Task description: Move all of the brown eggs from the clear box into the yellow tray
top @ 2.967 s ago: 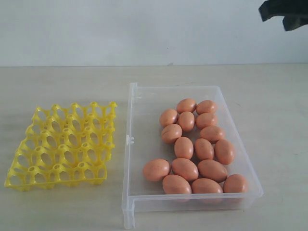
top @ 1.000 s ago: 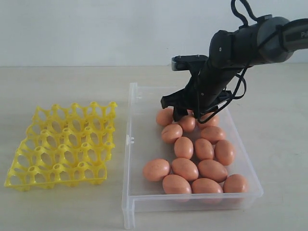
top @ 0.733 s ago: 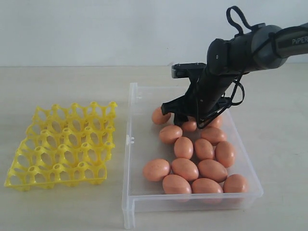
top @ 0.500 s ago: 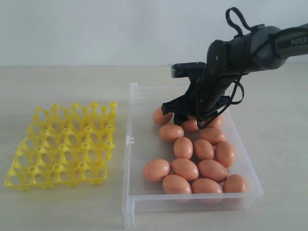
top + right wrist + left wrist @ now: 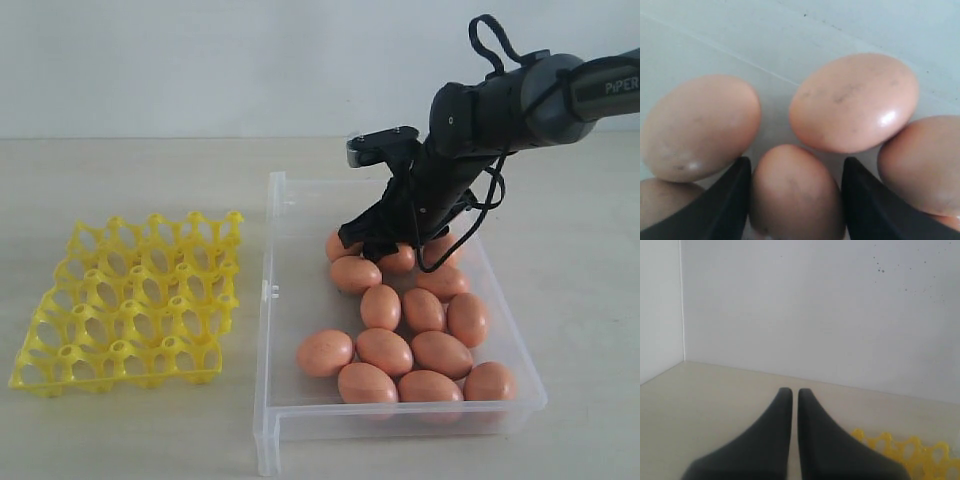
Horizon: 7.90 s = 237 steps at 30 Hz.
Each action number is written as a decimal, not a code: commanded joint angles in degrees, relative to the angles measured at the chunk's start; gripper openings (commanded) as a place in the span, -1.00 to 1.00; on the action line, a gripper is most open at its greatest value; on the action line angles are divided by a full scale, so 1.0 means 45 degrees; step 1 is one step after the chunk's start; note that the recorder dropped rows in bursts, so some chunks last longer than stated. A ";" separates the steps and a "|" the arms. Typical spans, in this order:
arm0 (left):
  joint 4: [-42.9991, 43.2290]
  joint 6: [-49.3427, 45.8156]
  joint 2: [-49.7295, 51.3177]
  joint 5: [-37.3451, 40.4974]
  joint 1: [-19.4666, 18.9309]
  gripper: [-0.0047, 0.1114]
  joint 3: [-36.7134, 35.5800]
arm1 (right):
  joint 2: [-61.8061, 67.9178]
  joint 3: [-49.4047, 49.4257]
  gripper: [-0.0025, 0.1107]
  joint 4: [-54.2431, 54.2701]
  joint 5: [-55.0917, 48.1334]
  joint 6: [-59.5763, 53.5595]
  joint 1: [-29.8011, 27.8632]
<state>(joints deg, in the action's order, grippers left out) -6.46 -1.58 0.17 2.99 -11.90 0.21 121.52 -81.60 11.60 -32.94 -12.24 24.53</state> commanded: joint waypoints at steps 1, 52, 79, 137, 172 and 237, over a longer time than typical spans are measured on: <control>-0.0145 0.0145 -0.0037 -0.0005 -0.0018 -0.85 -0.0046 | -0.0388 -0.0076 -0.96 -0.0078 0.0467 -0.0170 0.0012; -0.0145 0.0145 -0.0037 -0.0022 -0.0018 -0.85 -0.0046 | 0.2064 -0.0544 -0.96 -0.6617 2.0608 0.5449 0.5325; -0.0145 0.0145 -0.0037 0.0008 -0.0018 -0.85 -0.0046 | 0.5777 -0.6236 -0.96 -1.3413 1.9461 1.3861 0.3400; -0.0145 0.0145 -0.0037 -0.0024 -0.0018 -0.85 -0.0046 | 0.7652 -1.0452 -0.96 -1.8290 1.6975 1.8774 0.3189; -0.0145 0.0145 -0.0037 -0.0019 -0.0018 -0.85 -0.0046 | 0.9159 -1.2974 -0.96 -1.9018 1.5836 2.0540 0.3676; -0.0145 0.0145 -0.0037 0.0009 -0.0018 -0.85 -0.0046 | 0.8077 -1.3634 -0.96 -2.2612 1.5554 2.4150 0.3642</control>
<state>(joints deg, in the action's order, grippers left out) -6.46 -1.58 0.17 2.99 -11.90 0.21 157.18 -142.62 -90.72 34.47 94.84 42.77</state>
